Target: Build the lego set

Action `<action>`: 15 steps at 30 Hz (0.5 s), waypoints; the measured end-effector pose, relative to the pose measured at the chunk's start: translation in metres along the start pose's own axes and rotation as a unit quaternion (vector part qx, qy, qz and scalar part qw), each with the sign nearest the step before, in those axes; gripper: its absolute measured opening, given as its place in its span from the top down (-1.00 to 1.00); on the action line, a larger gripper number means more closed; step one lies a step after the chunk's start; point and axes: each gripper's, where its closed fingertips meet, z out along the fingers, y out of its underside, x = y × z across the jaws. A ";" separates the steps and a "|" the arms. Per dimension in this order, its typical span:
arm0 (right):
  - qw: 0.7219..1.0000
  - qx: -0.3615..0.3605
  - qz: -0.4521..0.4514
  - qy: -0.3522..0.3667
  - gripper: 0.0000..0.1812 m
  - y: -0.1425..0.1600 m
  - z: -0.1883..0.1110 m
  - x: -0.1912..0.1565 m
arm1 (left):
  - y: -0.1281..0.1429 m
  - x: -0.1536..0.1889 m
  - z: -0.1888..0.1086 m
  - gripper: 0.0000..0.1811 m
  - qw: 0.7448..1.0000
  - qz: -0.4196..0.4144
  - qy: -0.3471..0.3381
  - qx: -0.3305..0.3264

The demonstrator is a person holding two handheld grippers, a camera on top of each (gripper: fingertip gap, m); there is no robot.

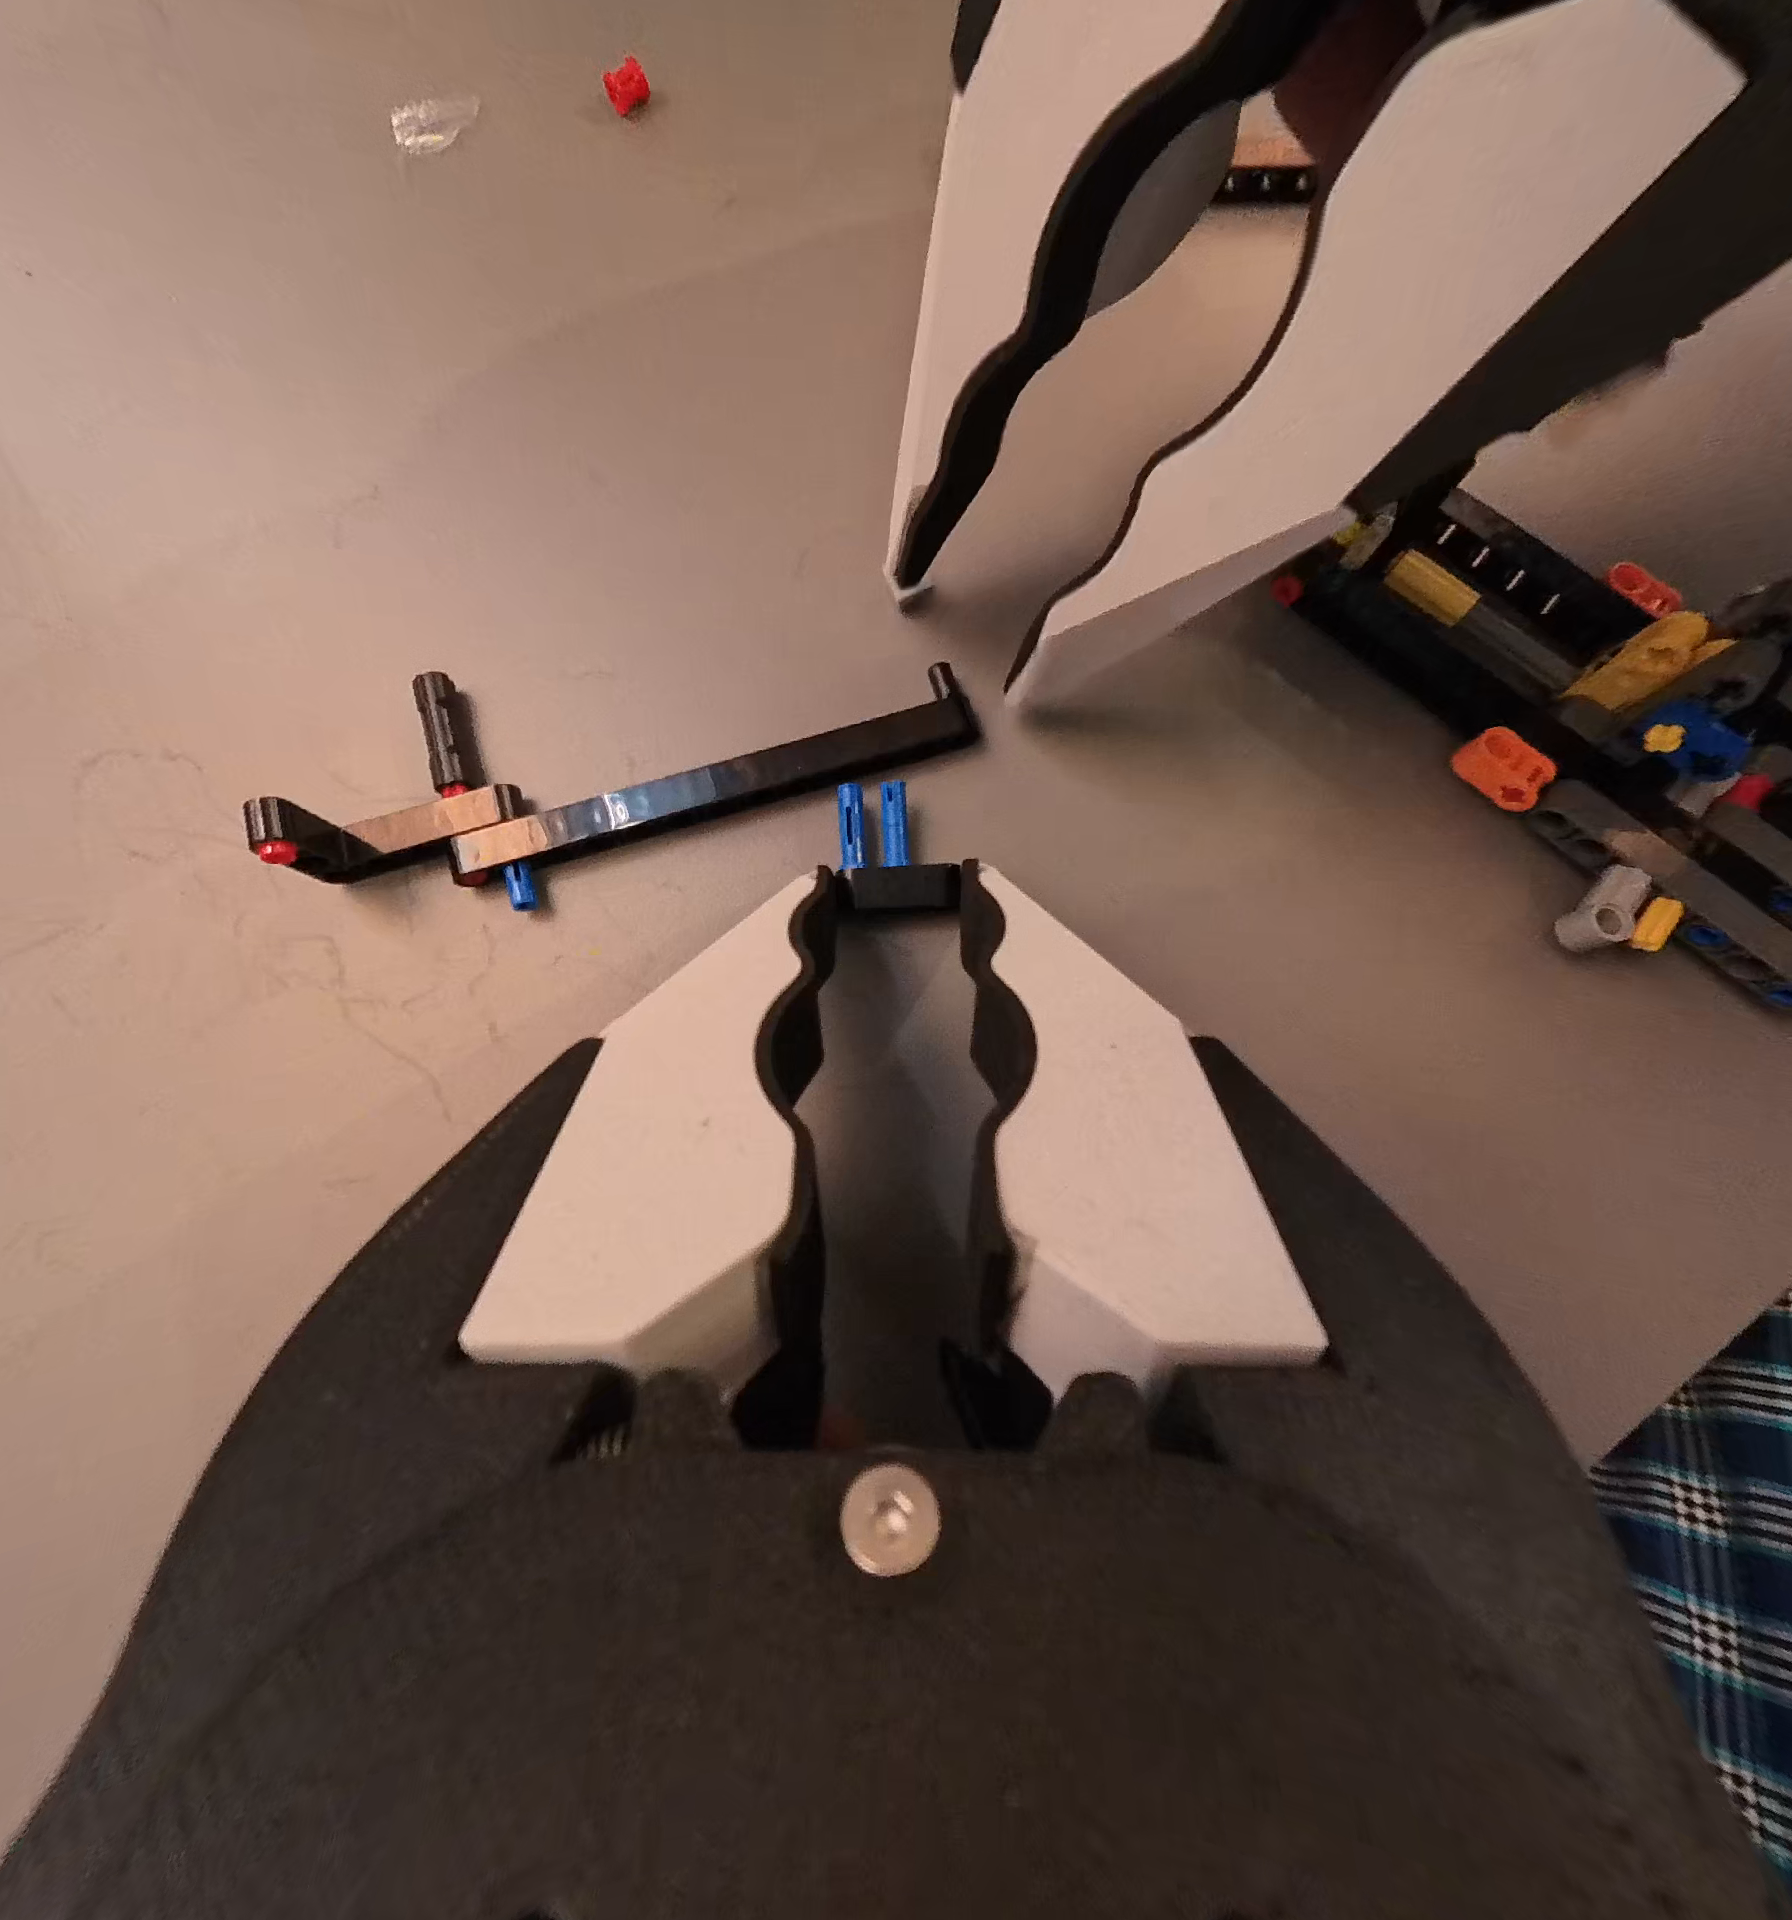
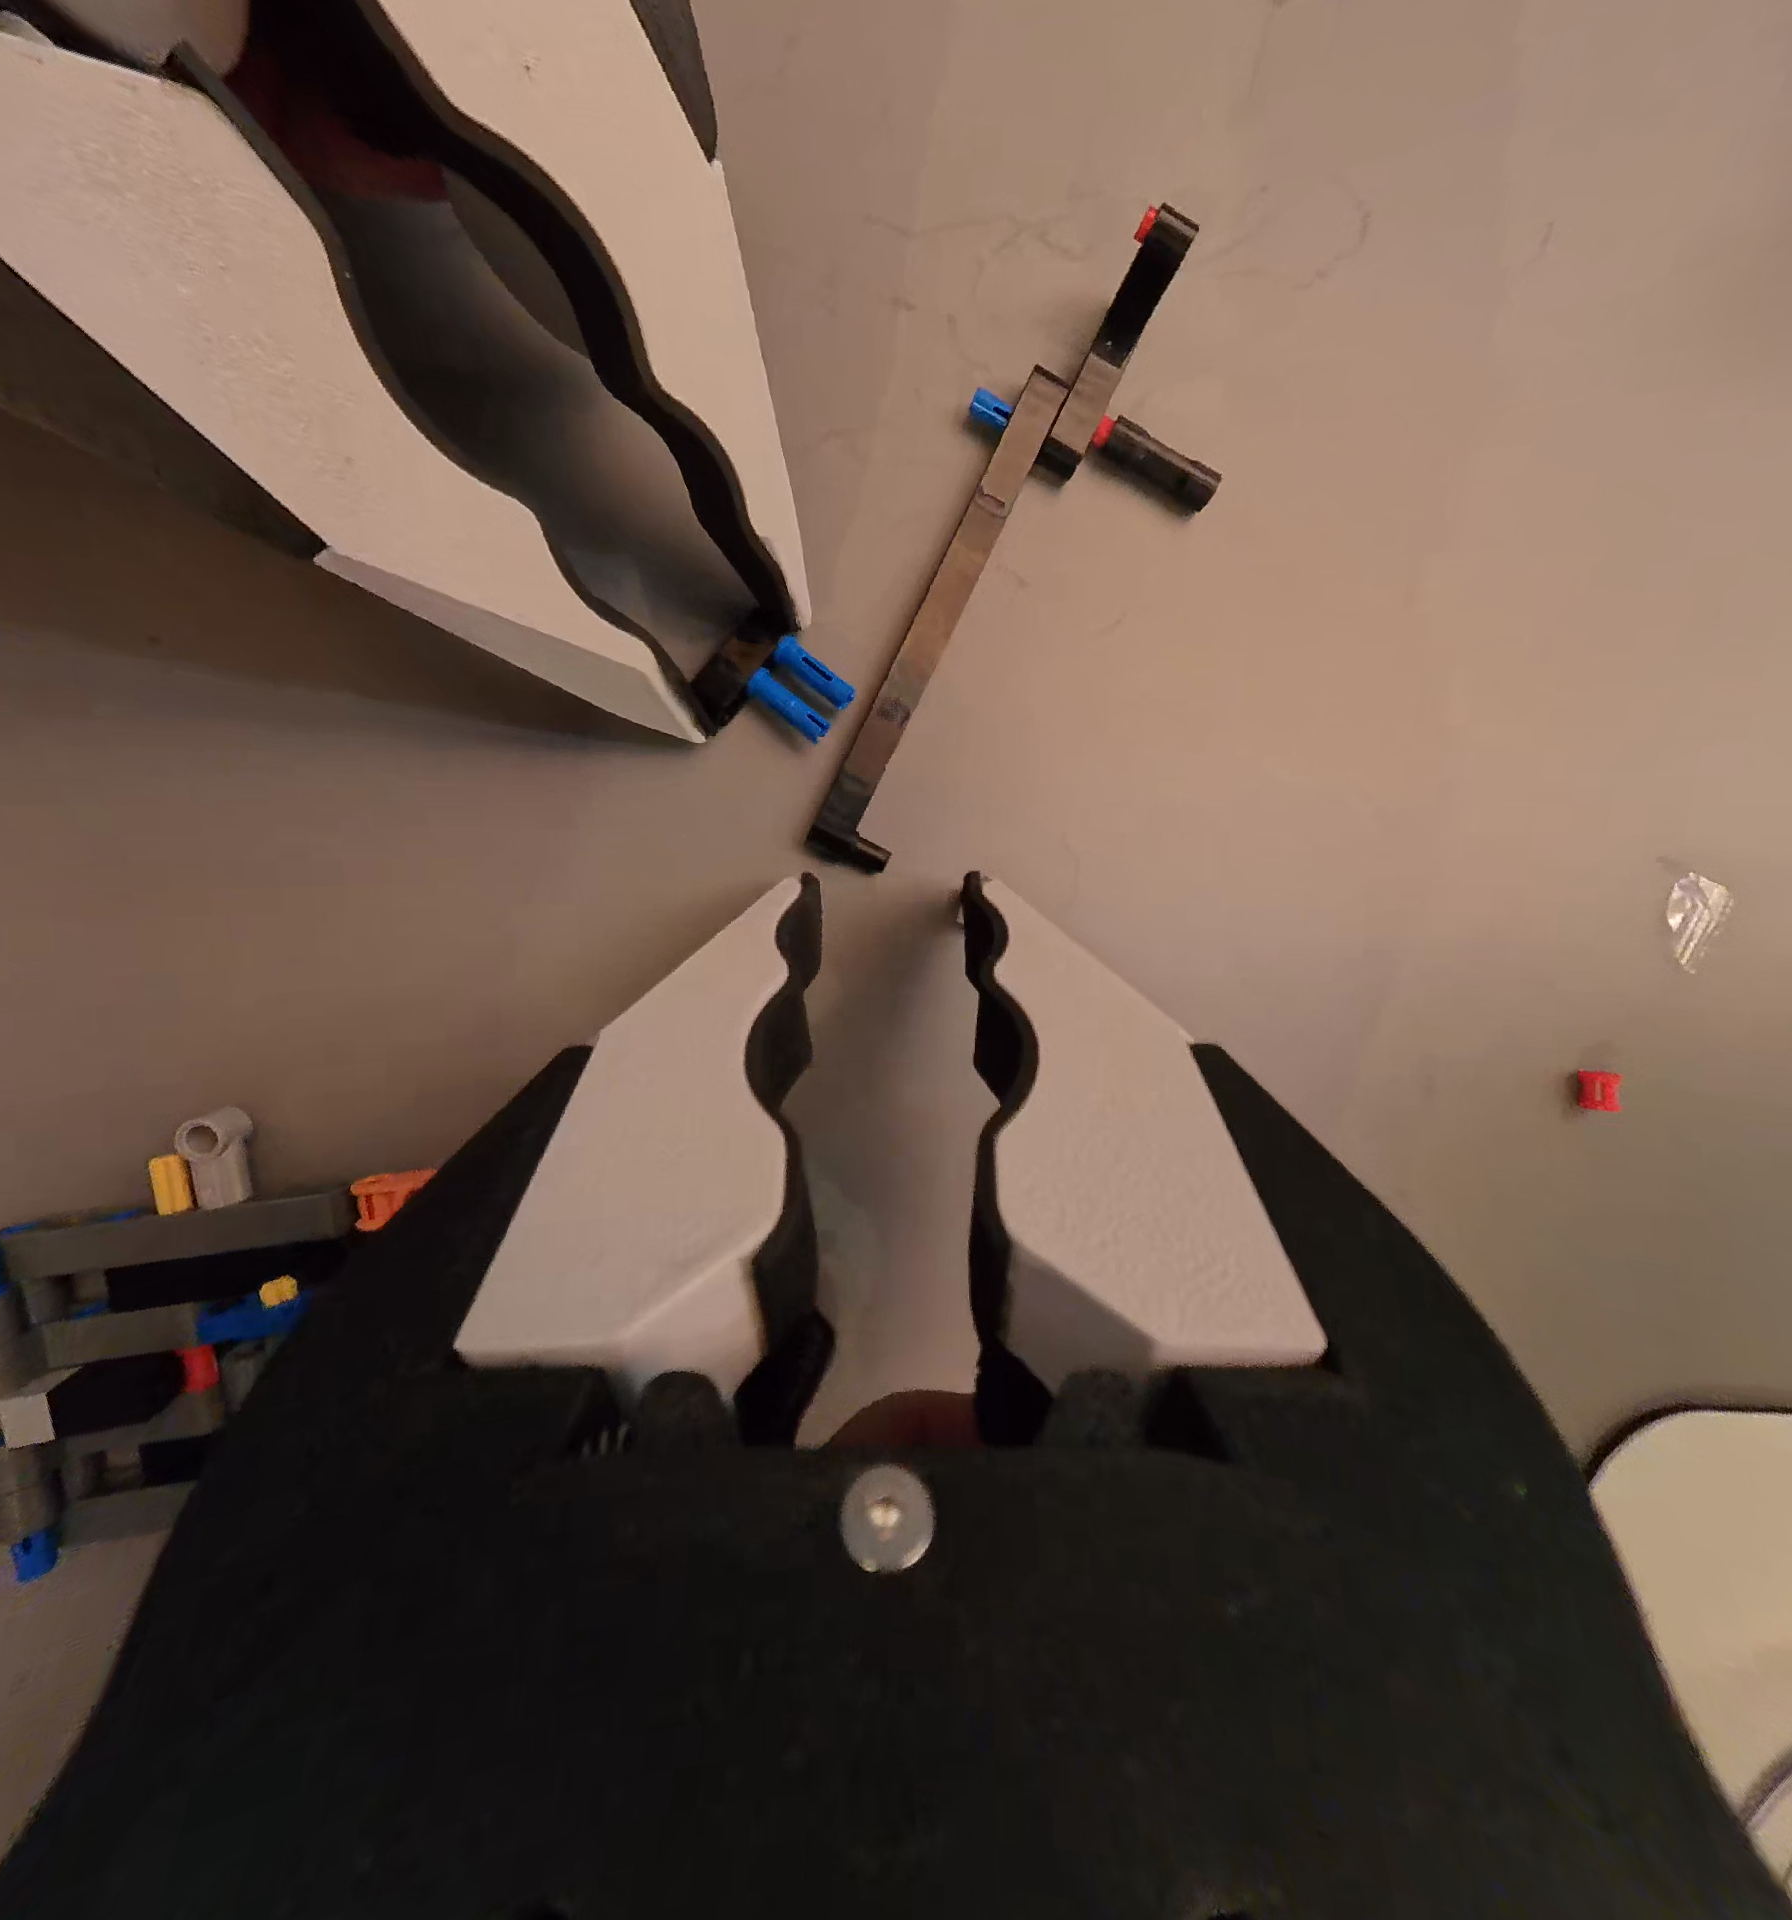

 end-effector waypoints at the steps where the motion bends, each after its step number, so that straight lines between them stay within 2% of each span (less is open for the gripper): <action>1: 1.000 0.002 0.002 0.001 0.73 0.000 -0.001 0.000 | 0.000 0.000 0.000 0.76 1.000 0.000 0.000 0.000; 15: 0.999 0.032 0.020 0.019 0.71 -0.007 -0.018 0.002 | 0.000 0.000 0.000 0.76 1.000 -0.013 0.000 0.004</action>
